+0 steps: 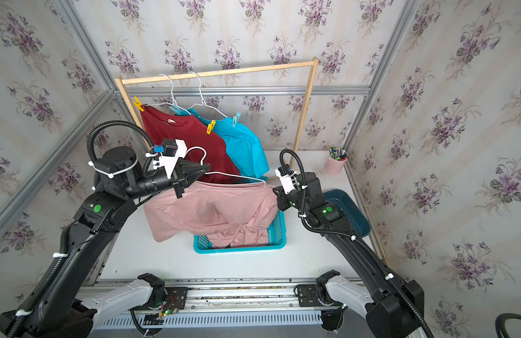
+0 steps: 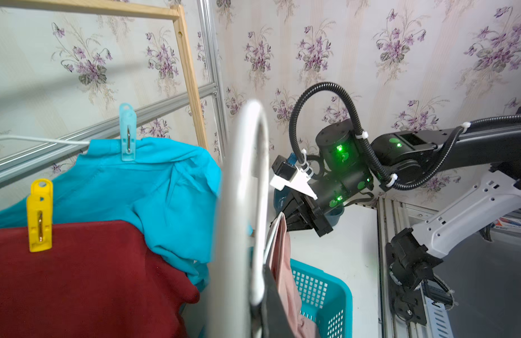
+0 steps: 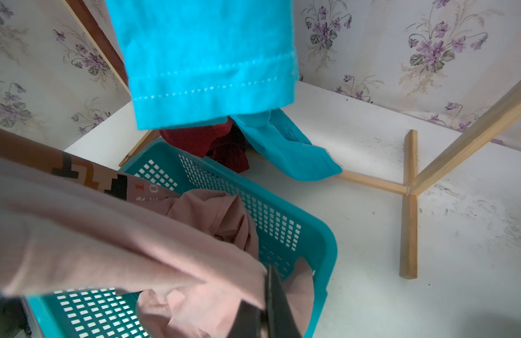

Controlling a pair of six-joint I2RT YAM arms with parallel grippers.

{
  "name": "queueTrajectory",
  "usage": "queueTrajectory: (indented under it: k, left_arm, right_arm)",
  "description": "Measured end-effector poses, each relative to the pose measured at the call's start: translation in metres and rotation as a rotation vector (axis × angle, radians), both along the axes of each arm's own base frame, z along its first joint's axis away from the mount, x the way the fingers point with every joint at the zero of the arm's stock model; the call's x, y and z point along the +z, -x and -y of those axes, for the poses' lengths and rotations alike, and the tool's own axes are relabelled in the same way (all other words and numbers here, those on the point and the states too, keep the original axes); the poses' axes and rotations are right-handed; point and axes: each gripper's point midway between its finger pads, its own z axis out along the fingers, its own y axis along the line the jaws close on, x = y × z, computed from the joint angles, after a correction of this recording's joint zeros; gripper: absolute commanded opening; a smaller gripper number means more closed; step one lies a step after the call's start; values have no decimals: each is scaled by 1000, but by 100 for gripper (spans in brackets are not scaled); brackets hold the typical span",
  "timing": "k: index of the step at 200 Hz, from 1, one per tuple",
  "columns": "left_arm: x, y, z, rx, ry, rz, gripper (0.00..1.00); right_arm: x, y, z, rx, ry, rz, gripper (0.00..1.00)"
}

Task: Remove the clothespins securing t-shirts to the hanger
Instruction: Remove the T-shirt from the hanger.

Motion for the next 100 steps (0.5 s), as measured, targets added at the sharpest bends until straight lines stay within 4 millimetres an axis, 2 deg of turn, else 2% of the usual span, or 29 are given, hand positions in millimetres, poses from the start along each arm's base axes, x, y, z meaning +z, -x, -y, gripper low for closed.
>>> queueTrajectory:
  k: [23, 69, 100]
  left_arm:
    - [17, -1, 7, -27, 33, -11, 0]
    - [60, 22, 48, -151, 80, 51, 0]
    - [76, 24, 77, -194, 98, 74, 0]
  right_arm:
    - [9, 5, -3, 14, -47, 14, 0]
    - [75, 23, 3, 15, -192, 195, 0]
    - [98, 31, 8, 5, -230, 266, 0]
